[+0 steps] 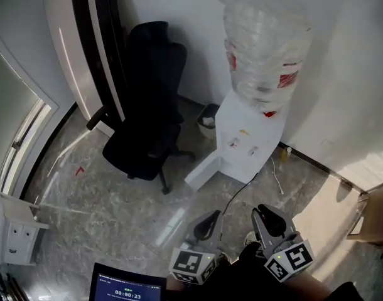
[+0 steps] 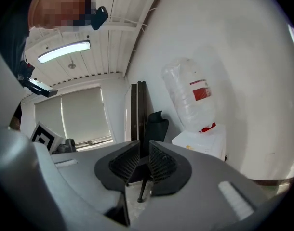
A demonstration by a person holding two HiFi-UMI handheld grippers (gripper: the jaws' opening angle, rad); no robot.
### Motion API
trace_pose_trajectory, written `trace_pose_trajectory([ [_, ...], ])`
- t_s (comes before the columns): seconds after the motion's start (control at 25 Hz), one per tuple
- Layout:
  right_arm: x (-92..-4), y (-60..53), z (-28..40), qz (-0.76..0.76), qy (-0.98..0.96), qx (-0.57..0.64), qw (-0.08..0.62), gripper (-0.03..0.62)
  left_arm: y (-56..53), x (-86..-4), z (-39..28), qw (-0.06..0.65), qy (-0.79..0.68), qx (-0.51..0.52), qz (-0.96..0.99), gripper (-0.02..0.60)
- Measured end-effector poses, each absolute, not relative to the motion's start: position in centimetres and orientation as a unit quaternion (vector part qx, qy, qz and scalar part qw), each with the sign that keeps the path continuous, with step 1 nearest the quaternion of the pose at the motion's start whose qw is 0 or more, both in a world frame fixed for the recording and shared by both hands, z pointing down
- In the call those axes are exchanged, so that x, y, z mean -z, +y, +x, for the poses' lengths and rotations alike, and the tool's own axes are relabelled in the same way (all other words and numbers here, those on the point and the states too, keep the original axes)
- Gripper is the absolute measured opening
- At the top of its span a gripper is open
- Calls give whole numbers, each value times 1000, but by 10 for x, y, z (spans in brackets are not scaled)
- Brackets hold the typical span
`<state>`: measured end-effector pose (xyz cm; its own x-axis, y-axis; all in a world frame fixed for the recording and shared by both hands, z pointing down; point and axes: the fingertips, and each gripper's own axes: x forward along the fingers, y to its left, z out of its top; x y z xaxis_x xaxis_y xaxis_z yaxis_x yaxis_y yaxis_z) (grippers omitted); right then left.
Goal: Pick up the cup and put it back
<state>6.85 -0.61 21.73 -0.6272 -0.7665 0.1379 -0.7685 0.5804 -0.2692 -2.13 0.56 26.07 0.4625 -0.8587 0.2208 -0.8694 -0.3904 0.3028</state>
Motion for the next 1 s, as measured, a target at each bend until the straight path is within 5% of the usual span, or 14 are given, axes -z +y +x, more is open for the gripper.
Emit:
trace_pose_trajectory([
  [1.0,-171,103,181,450,-883,-124,-53,52,80,-208,105,127,-473,-40,871,5],
])
